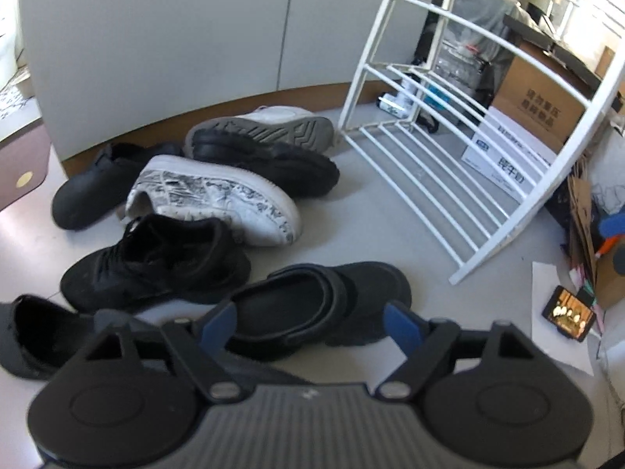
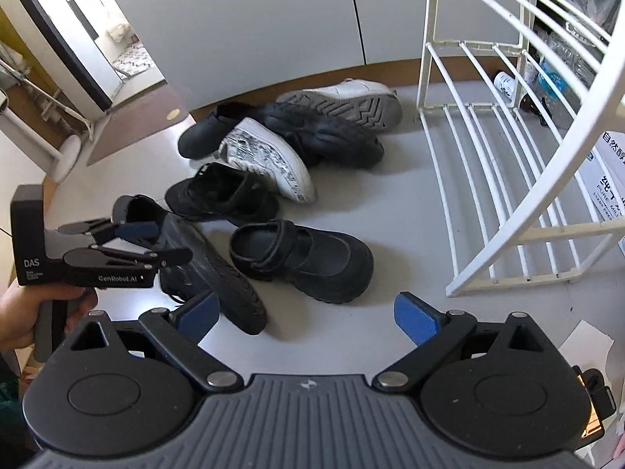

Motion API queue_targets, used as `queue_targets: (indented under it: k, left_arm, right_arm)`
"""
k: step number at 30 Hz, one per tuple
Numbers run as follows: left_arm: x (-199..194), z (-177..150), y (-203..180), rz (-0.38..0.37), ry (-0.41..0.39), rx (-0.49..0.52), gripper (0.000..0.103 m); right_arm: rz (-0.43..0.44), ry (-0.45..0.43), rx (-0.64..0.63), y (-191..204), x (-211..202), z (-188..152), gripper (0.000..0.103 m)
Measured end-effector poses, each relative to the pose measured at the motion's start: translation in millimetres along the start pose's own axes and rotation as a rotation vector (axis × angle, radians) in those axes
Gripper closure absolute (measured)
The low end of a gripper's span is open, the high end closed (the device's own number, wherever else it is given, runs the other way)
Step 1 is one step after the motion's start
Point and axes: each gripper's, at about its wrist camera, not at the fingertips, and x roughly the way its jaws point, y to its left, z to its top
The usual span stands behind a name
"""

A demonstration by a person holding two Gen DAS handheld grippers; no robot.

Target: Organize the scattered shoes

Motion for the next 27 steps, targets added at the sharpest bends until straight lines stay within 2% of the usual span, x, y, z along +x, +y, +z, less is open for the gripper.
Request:
queue_targets:
  k: [3,6,9,10,12,15,20,22,23,24,27]
  left_arm:
    - [20.9,1.8,-0.2,-0.026,0.013,0.021,0.018]
    - [42.3,0.7,1.6,-0.052,0.029,0.035,0.018]
    - [57.9,-2.1,6.8,-0.075,0.046,0.03,0.018]
    - [61.7,-2.4,7.5,-0.077,0.052,0.032,0.017]
    - [72.0,-2.1,7.1,-0.068,0.072,0.052,0.016]
    - [85.8,-1.0,-1.8,0.011,0.115,0.11,0.016]
    - [101.5,-7.7,-3.8,-0.016,0.134,0.141,0.017]
    - [109.7,-13.0,-1.3,-0.007,0.143,0.123,0.022]
    - [112.4,-14.2,-1.2,0.002,0.154,0.118,0.031]
    - [115.0,-16.4,-1.3,0.015,0.167,0.108,0.035]
    - [111.1,-19.1,-2.5,0.021,0.164,0.077,0.036]
  right_arm:
    - [0.0,0.01,0.009,-3.0,12.1,0.5,0.004]
    - [0.02,0.038,0.009,-1.9,47.7,2.1,0.004]
    - [0.052,0.075,0.048,-4.9,74.3,3.4,0.004]
    - [0.069,0.102,0.102,-9.1,83.4,4.1,0.004]
    - [0.062,0.104,0.131,-10.2,91.5,1.9,0.004]
    - [0.046,0.102,0.162,-10.9,102.4,-1.7,0.004]
    - [0.059,0.052,0.191,-17.6,112.9,-30.5,0.004]
    - [0.064,0.031,0.202,-20.4,117.0,-42.2,0.004]
    - [0.067,0.021,0.208,-21.7,119.1,-48.1,0.004]
    - [0.078,0.009,0.195,-26.9,123.4,-47.7,0.004]
    - [0.09,-0.036,0.152,-33.6,116.8,-62.6,0.004]
